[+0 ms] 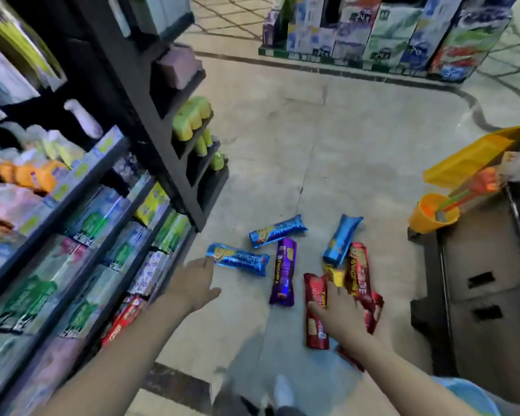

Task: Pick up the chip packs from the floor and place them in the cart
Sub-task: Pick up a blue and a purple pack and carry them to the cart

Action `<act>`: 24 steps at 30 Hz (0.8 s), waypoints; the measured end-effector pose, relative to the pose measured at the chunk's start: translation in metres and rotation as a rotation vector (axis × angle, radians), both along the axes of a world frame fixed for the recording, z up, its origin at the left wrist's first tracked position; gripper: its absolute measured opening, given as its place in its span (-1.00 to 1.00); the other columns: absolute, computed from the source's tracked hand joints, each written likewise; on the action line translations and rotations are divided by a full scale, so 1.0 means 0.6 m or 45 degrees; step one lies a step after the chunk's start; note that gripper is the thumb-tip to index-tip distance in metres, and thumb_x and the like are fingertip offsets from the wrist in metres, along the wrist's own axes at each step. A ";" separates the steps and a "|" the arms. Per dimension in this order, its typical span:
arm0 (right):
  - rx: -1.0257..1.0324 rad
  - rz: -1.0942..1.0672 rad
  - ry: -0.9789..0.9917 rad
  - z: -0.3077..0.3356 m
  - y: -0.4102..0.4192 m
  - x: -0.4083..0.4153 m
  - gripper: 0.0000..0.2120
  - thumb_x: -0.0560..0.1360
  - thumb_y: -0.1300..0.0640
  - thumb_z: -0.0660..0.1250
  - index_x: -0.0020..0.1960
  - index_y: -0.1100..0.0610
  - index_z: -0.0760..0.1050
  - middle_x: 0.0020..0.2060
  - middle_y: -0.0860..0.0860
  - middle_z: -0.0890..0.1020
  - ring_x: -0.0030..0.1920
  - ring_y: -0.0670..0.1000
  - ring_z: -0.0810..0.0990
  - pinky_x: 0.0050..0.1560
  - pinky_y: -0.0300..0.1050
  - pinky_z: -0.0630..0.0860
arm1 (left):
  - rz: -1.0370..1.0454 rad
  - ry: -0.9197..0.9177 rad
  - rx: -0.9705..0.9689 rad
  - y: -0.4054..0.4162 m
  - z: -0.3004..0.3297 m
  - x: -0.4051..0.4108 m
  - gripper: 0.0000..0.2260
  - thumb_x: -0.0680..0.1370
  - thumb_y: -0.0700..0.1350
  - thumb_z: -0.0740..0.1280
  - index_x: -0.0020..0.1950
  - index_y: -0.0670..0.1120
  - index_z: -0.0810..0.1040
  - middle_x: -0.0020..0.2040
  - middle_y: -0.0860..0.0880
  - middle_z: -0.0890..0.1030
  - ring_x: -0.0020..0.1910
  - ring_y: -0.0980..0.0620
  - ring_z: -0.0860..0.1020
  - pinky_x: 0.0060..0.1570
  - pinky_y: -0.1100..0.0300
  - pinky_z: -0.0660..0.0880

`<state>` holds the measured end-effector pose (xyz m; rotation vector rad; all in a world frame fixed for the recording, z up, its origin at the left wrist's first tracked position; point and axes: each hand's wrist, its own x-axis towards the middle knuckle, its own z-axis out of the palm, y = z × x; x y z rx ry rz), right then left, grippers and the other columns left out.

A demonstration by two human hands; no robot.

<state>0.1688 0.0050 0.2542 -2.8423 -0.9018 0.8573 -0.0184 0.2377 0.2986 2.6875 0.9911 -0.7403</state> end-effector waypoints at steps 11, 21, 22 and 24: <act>-0.173 -0.160 0.160 -0.420 0.142 0.094 -0.39 0.49 -0.17 0.17 0.42 0.14 0.21 0.31 0.09 0.43 0.31 0.12 0.43 0.27 0.00 0.38 | -0.068 0.271 -0.049 0.218 -0.452 0.156 -0.39 0.52 0.06 0.29 0.47 -0.12 0.16 0.44 -0.08 0.32 0.42 -0.07 0.31 0.41 0.01 0.24; -0.335 0.796 -0.333 -0.884 0.276 0.297 -0.06 -0.21 0.17 0.65 0.20 0.14 0.60 0.06 0.16 0.68 0.02 0.24 0.67 -0.04 0.22 0.60 | -0.184 0.250 0.058 0.352 -0.894 0.221 -0.34 0.47 -0.14 0.35 0.50 -0.10 0.12 0.45 -0.04 0.28 0.42 -0.03 0.29 0.33 0.12 0.31; -0.369 0.908 -0.399 -0.917 0.296 0.320 -0.01 -0.20 0.15 0.67 0.26 0.11 0.57 0.15 0.15 0.64 0.12 0.24 0.64 0.07 0.23 0.55 | -0.202 0.240 0.067 0.362 -0.933 0.228 -0.29 0.46 -0.14 0.36 0.52 -0.10 0.07 0.49 -0.05 0.22 0.47 -0.04 0.23 0.37 0.11 0.27; -0.404 1.161 -0.473 -0.973 0.340 0.362 -0.01 0.08 0.11 0.64 0.46 0.05 0.33 0.42 0.14 0.41 0.39 0.26 0.41 0.36 0.28 0.28 | -0.247 0.238 0.105 0.381 -1.004 0.243 -0.22 0.46 -0.13 0.37 0.54 -0.10 -0.03 0.55 -0.06 0.09 0.53 -0.04 0.10 0.44 0.10 0.18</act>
